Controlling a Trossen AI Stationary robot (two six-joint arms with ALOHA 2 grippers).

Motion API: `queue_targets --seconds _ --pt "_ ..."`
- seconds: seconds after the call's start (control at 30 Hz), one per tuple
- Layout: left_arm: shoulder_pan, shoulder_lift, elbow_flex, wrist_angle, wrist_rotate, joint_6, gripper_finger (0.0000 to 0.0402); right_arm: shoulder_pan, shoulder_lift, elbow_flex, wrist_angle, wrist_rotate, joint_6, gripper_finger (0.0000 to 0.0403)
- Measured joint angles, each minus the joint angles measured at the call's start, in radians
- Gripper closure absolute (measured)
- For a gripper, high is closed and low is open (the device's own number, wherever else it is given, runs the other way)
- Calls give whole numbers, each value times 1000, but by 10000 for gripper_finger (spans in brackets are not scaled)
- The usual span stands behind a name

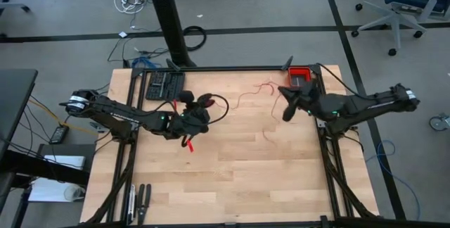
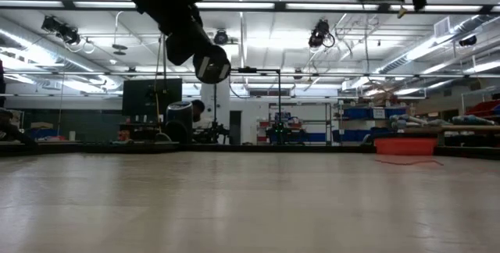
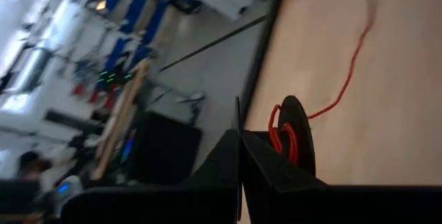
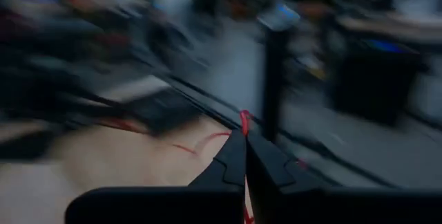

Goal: Coil cords
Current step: Uncoil the red wire from the black spool

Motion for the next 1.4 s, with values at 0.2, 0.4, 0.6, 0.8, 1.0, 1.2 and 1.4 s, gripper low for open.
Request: queue_targets --seconds 0.2,0.4,0.6,0.8,1.0,1.2,1.4 --pt "3 0 0 2 -142 0 392 154 7 0 311 -302 -199 401" --pt "9 0 0 39 -295 -3 392 221 24 0 389 -602 -250 401" --pt "8 0 0 321 -327 -4 392 211 59 0 227 -703 -193 400" --pt "8 0 0 588 -209 -111 392 125 131 0 7 -703 -71 400" --pt "7 0 0 628 159 -227 392 -13 212 0 -187 -702 98 399" --pt "6 0 0 624 693 -240 392 -150 279 0 -356 -641 231 400" --pt "6 0 0 570 913 -239 392 -256 307 0 -517 -351 354 401"
